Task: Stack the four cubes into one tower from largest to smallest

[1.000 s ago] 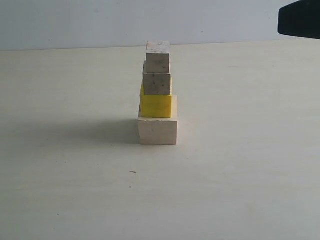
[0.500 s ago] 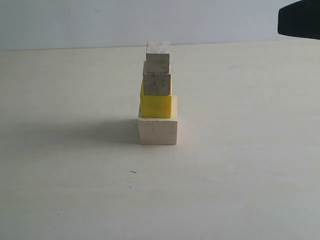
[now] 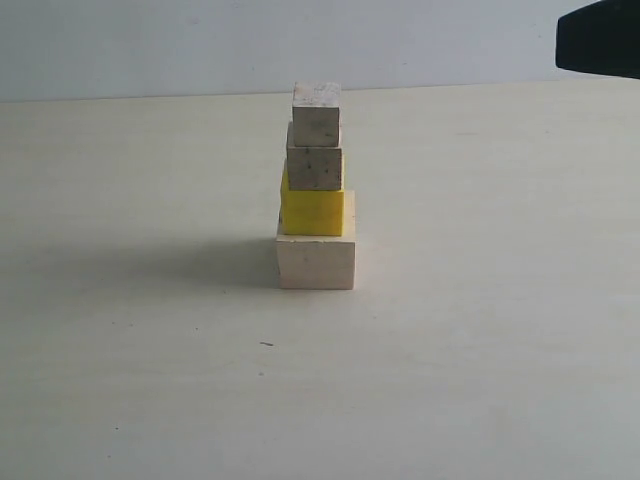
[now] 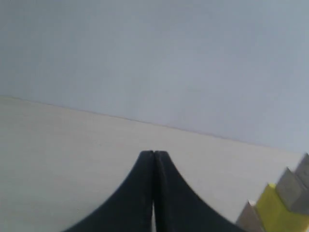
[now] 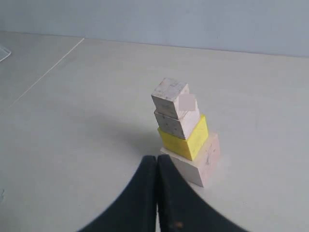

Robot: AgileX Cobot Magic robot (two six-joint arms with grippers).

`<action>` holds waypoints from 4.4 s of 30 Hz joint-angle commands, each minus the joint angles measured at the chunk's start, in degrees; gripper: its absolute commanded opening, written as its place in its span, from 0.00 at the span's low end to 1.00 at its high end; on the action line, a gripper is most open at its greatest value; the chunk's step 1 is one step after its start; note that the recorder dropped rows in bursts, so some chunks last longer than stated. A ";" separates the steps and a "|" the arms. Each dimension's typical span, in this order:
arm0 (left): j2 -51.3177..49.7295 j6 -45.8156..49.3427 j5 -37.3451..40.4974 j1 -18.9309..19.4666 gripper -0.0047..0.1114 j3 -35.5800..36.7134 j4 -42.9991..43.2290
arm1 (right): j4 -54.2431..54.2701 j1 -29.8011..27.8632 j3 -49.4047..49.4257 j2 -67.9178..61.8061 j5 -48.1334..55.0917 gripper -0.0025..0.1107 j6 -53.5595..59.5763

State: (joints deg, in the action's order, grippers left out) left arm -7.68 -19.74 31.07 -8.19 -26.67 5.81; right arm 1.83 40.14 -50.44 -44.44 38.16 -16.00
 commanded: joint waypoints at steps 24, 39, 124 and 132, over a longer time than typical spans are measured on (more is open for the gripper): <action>7.68 5.01 -15.41 9.29 0.04 26.67 -4.65 | -0.41 0.23 0.31 0.32 -0.61 0.02 0.38; 7.68 10.71 -10.41 9.19 0.04 26.67 -4.52 | -0.41 0.23 0.31 0.32 -0.61 0.02 0.38; 7.68 13.38 -10.73 9.33 0.04 26.67 -4.52 | -2.25 -39.62 45.98 41.03 -25.06 0.02 13.36; 7.68 13.38 -10.73 9.33 0.04 26.67 -4.52 | -1.83 -39.48 50.44 44.44 -23.63 0.02 13.10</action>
State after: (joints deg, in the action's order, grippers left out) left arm -0.30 -6.43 20.97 1.36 -0.11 1.29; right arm 0.00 0.91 -0.25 -0.35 13.05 -3.01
